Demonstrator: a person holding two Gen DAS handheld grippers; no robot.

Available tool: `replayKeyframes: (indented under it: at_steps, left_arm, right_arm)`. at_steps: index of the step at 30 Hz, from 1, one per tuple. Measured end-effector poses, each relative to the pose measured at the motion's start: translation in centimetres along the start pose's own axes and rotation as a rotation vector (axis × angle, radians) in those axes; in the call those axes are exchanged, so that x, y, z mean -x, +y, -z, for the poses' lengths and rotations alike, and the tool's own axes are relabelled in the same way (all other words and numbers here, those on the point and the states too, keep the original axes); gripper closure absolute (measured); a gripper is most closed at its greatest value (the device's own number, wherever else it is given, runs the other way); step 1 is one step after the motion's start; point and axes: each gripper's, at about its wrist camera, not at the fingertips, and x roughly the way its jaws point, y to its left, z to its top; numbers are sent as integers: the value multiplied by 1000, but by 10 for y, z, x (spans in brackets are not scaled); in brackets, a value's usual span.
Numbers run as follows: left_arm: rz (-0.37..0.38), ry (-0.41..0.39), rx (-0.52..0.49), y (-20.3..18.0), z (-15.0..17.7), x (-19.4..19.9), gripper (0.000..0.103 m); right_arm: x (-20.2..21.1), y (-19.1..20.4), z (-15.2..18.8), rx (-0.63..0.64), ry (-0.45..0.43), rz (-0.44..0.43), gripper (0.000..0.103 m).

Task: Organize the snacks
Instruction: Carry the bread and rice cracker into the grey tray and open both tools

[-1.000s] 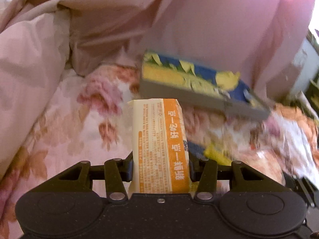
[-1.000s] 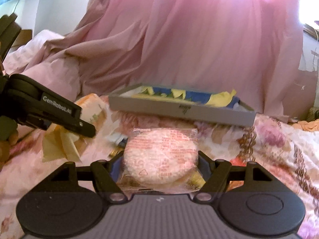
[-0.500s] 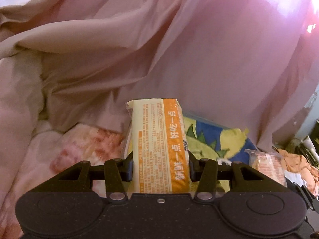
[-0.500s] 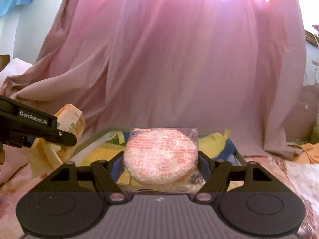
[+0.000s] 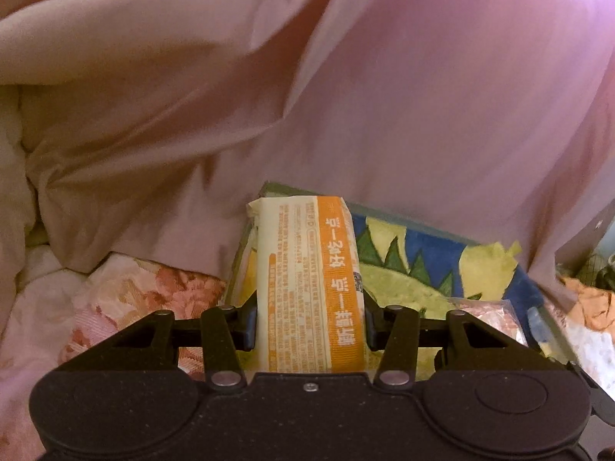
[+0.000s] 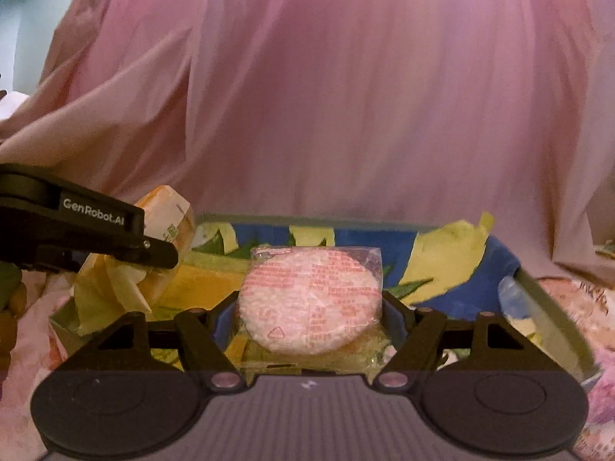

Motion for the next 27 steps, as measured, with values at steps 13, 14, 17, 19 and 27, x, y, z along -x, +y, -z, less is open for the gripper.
replayKeyframes:
  at_steps: [13,14,17,19,27]
  left_arm:
    - [-7,34,-12,-7,5,-15,48]
    - [-3,29,-14,-7,5,-12,44]
    - [-8,7,-20,-9,1,-2,35]
    - [-6,-11,-17,-10,-3,8,32]
    - [-5,-118,-43,-18,-11,67,9]
  right_arm:
    - [-2,-1,6,-26,59,5,22]
    - [-2,-2,5,-27,57,6,16]
    - [5,-3,2,-28,41,12,10]
    - [12,-5,-2,-36,31,13,8]
    - [70,-13,-20,-45,-69,25,0]
